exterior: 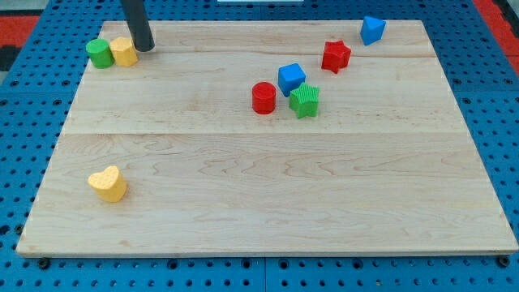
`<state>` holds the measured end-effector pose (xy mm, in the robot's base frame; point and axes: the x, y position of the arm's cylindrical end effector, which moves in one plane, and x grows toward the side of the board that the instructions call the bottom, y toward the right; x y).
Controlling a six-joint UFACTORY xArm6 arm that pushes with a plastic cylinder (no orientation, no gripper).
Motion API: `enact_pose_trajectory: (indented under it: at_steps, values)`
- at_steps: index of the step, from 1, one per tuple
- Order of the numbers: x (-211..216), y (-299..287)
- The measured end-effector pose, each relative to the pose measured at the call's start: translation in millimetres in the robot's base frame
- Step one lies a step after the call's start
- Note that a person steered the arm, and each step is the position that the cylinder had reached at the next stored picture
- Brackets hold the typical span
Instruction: Push yellow hexagon near yellow heart
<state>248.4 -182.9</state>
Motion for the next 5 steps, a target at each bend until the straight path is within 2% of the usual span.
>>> enact_pose_trajectory:
  at_steps: [1,2,3,4,5]
  values:
    - [-35,-13]
    - [-21,-51]
    - [18,-53]
    - [79,-40]
    - [94,-7]
